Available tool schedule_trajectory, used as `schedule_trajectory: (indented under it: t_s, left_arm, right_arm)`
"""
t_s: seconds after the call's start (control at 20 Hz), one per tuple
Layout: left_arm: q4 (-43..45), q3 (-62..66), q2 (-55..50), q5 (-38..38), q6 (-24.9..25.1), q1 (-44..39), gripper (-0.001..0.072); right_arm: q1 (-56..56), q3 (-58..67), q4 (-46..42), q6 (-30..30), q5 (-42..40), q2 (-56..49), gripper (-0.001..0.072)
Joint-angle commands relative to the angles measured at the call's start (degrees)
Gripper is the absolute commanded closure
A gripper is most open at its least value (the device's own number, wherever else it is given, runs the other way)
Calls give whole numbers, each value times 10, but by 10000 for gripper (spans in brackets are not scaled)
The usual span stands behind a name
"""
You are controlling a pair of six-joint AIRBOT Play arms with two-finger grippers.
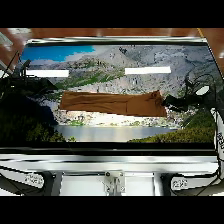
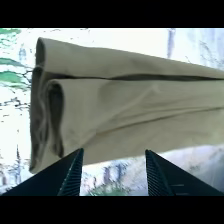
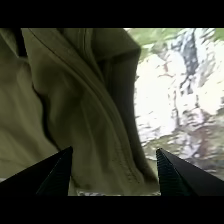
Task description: Fold the shirts.
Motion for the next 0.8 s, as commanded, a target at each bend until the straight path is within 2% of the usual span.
schedule_trajectory:
  t_s: [0.0,0.3,0.35,0.4,0.45,0.5,0.55,0.6,0.65,0.7,0.75]
  left_arm:
    - [0,11,9,-46,14,-3,228]
    - [-1,11,11,-103,15,-20,228]
    - [-1,11,11,-104,15,-25,228]
    - [-1,11,11,-104,15,-32,237]
    - [-1,11,11,-104,15,-39,242]
    - [-2,11,11,-104,15,-49,283]
    - [-5,11,10,-103,14,-60,373]
    - [-13,11,10,-100,13,-75,522]
    - [-25,11,9,-94,12,-92,617]
    - [-43,11,8,-81,12,-115,662]
    - [-61,10,7,-57,12,-141,664]
  right_arm:
    - [0,0,104,-38,15,-42,74]
    - [61,0,139,-33,-31,-92,76]
    - [67,1,138,-34,-37,-90,138]
    - [69,1,138,-34,-40,-87,412]
    - [68,1,139,-29,-38,-79,624]
    - [65,1,141,-27,-31,-65,639]
    - [64,1,141,-27,-21,-47,639]
    - [61,1,140,-27,-8,-23,639]
    - [61,1,140,-27,9,4,639]
    - [61,1,134,-27,29,35,639]
    - [61,1,131,-24,47,66,639]
